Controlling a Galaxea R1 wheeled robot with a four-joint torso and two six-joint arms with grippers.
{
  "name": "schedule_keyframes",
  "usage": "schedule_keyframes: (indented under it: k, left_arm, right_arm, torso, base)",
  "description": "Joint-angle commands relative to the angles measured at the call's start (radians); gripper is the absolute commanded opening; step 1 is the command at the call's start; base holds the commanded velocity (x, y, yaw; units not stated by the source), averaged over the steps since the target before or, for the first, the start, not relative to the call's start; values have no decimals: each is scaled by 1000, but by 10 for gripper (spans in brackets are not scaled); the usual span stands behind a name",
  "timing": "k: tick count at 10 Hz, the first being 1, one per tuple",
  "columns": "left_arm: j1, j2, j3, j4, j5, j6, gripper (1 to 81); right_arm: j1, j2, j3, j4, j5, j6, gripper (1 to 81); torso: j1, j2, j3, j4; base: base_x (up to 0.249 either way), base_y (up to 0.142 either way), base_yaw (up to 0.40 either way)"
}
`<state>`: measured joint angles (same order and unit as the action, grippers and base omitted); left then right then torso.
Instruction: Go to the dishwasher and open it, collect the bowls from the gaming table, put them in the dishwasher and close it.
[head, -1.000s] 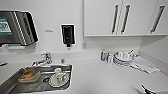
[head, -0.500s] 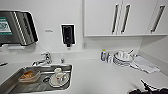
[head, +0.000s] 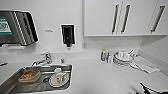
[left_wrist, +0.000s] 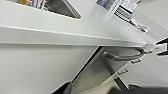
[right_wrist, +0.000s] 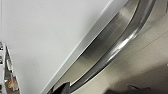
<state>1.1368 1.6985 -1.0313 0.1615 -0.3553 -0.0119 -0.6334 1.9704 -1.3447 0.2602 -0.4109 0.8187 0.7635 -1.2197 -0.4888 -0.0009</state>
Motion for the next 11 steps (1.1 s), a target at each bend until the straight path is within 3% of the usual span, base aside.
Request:
schedule_keyframes:
  k: [1,4,7,9,11]
  left_arm:
    - [-76,-51,17,15,12,1,811]
    - [-74,-40,13,15,12,1,811]
    - [-76,-32,10,18,12,1,811]
    - [-76,-29,10,16,12,1,811]
    - [-76,-26,7,16,12,1,811]
  right_arm:
    - [45,-57,125,-65,-9,10,811]
    - [-33,4,124,-70,30,11,811]
    - [-46,99,39,-65,30,13,811]
    - [-15,127,9,-65,30,73,811]
    - [5,141,-40,-65,30,183,811]
  torso:
    - [0,0,0,0]
    - [0,0,0,0]
    - [0,0,0,0]
    - [0,0,0,0]
    - [0,0,0,0]
  base:
    - [0,0,0]
    - [0,0,0]
    - [0,0,0]
    - [0,0,0]
    - [0,0,0]
